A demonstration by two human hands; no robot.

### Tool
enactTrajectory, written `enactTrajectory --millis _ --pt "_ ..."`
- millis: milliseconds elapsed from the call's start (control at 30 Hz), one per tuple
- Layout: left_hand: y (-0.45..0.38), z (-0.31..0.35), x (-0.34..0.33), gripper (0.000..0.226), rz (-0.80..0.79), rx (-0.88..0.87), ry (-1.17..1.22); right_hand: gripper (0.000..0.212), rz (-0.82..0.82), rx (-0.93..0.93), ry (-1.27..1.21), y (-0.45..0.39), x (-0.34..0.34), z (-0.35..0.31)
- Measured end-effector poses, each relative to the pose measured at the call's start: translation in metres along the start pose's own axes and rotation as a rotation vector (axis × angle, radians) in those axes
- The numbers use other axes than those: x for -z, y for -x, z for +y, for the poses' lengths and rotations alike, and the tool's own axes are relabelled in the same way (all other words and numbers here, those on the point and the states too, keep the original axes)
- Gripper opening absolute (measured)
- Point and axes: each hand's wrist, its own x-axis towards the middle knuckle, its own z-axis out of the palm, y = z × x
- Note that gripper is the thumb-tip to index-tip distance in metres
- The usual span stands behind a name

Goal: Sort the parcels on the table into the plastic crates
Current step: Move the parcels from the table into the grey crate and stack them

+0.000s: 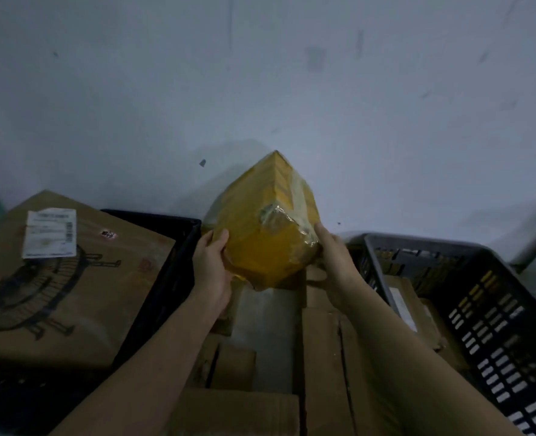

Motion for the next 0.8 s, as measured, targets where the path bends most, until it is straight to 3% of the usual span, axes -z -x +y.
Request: enactTrajectory --millis 100,233,333,400,567,700,800 --pt "0.029 0.002 -0.017 0.050 -0.028 -0.020 0.021 0.041 -0.262 -0.118 -0.295 0.019 0.029 -0.009" --pt "0.066 0.002 -0.044 0.049 -0.073 -0.023 -0.264 0.041 -0.207 -0.099 -0.250 0.026 0.067 -0.018" --pt "0.095 0.005 -0.068 0.048 -0.074 -0.209 -0.566 0.035 -0.220 -0.043 -0.223 0.039 0.093 -0.023" --pt "0.112 0.009 -0.091 0.044 -0.085 -0.297 -0.634 0.033 -0.207 0.057 -0.177 0.046 0.106 -0.026" --pt "0.139 0.010 -0.135 0.054 -0.094 -0.339 -0.604 0.037 -0.051 0.496 0.028 0.064 0.127 -0.036" --pt "0.154 -0.004 -0.159 0.095 -0.146 -0.341 -0.634 0.057 0.112 0.860 0.428 0.077 0.145 -0.031" --pt "0.170 -0.011 -0.188 0.120 -0.247 -0.197 -0.481 0.065 0.139 0.849 0.821 0.092 0.145 -0.029"
